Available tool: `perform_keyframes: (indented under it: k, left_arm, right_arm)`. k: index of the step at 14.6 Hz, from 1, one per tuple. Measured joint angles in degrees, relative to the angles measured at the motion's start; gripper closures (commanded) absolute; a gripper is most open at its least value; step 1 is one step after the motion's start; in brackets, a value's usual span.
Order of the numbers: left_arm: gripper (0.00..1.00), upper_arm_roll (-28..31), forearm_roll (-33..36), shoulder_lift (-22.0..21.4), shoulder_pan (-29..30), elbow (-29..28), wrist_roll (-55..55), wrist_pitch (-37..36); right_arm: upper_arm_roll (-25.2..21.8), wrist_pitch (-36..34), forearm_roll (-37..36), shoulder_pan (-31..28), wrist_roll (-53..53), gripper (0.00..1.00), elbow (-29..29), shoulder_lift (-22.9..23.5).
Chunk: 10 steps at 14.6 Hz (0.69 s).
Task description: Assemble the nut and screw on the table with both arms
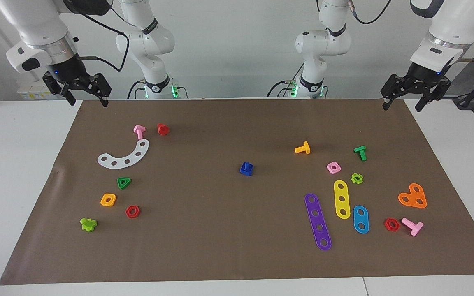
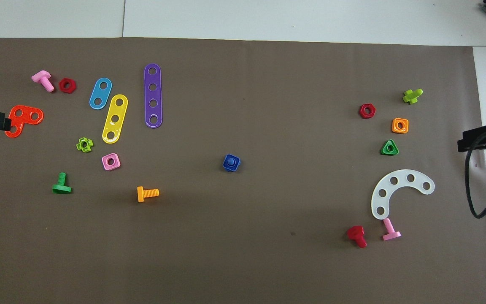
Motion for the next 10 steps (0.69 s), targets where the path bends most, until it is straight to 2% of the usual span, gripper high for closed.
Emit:
perform_keyframes:
  k: [10]
  left_arm:
    - [0.0, -0.72, 0.58, 0.06, -0.01, 0.36, 0.0, -2.11]
  right_arm:
    - [0.0, 0.0, 0.0, 0.0, 0.0, 0.0, 0.0, 0.0]
